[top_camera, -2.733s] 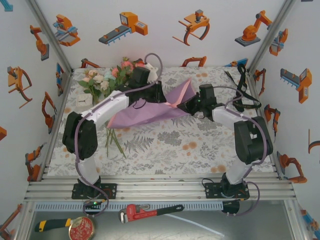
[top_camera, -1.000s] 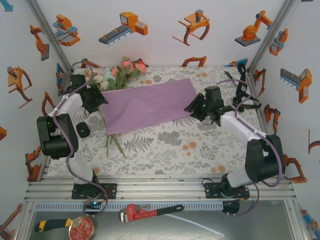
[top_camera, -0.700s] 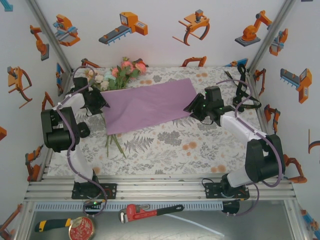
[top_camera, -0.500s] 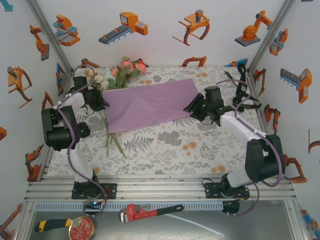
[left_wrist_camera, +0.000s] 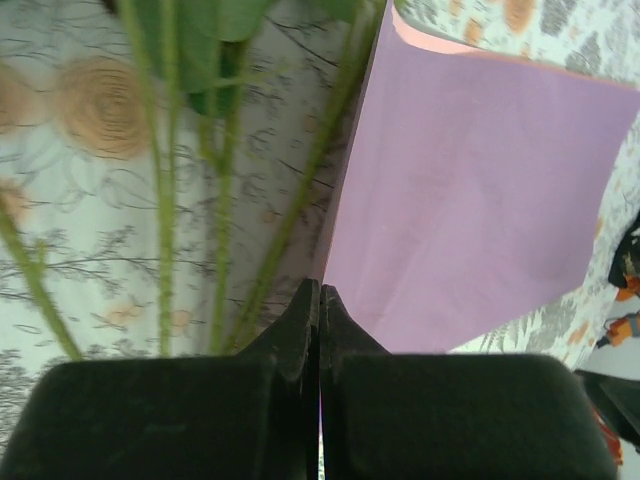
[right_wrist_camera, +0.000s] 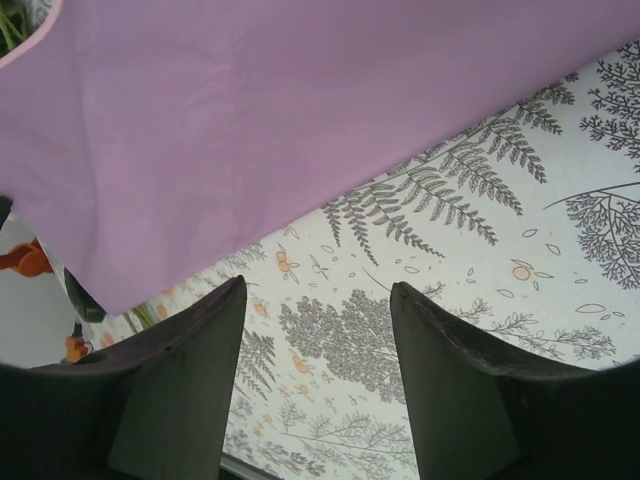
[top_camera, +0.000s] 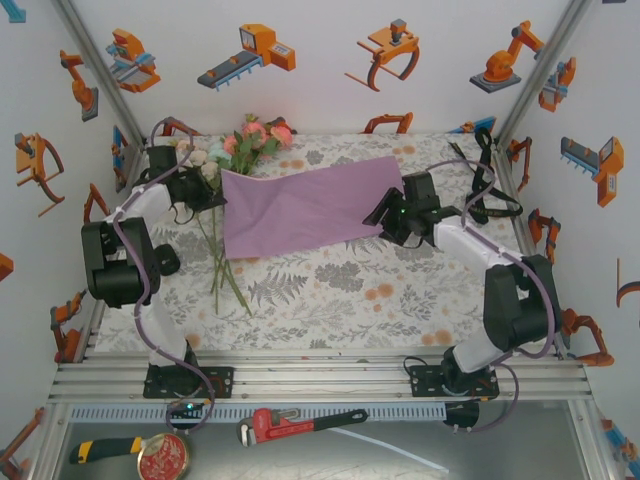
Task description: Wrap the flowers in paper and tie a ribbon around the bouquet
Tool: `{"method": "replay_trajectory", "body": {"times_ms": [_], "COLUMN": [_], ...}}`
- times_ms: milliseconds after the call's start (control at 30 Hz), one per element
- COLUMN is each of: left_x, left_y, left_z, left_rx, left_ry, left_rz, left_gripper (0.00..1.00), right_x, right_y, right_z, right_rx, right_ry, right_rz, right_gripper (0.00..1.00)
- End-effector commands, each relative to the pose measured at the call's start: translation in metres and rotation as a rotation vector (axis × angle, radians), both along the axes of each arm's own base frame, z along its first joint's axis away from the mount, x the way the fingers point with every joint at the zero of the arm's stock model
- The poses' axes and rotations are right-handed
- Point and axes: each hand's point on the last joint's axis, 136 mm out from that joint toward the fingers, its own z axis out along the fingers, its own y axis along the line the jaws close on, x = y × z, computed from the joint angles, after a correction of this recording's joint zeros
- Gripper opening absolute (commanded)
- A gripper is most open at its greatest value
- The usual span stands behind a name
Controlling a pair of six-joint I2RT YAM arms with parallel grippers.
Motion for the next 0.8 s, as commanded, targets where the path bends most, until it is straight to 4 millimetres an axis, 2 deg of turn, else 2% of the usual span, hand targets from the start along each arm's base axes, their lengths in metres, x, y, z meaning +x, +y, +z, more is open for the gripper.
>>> {"method": "replay_trajectory", "body": {"times_ms": [0,67,167,267,367,467,500,567,633,767], "left_x": [-0.003,-0.01,-0.035,-0.075,-0.12,-0.164,-0.172,-0.178,-0.174,-0.165], "left_y": [-0.028,-0.05,-0.095,-0.146,-0.187,-0.229,-0.237,-0.249,-0.254,-0.263], "left_z": [0.047,0.049,0.039,0.024,0.007,-0.001,-0.004,-0.01,-0.012,-0.009], "left_rx": [0.016,-0.005,-0.002,0.008,0.024,0.078,0.092,0.081,0.06,0.03], "left_ry": [-0.108,-0.107,-0.08,-0.046,-0.02,-0.072,-0.087,-0.082,-0.084,-0.117], "left_rz": [-0.073,-0.103,-0.194,-0.331,-0.481,-0.695,-0.736,-0.762,-0.746,-0.734], "left_gripper": [0.0,0.0,0.0,0.0,0.0,0.0,0.0,0.0,0.0,0.0], "right_x": [0.004,0.004,0.001,-0.004,-0.01,-0.01,-0.01,-0.012,-0.014,-0.023], "right_y": [-0.01,-0.009,-0.013,-0.019,-0.025,-0.017,-0.012,0.001,0.01,0.017], "right_z": [-0.005,-0.013,-0.026,-0.042,-0.056,-0.066,-0.067,-0.07,-0.068,-0.07], "right_rx": [-0.069,-0.052,-0.062,-0.103,-0.16,-0.137,-0.118,-0.088,-0.086,-0.138], "right_ry": [0.041,0.086,0.171,0.27,0.35,0.382,0.387,0.393,0.378,0.383], "right_rz": [-0.068,-0.099,-0.176,-0.219,-0.226,-0.195,-0.18,-0.137,-0.081,-0.019], "right_gripper": [0.58,0.59,0.61,0.62,0.63,0.65,0.65,0.68,0.75,0.83]}}
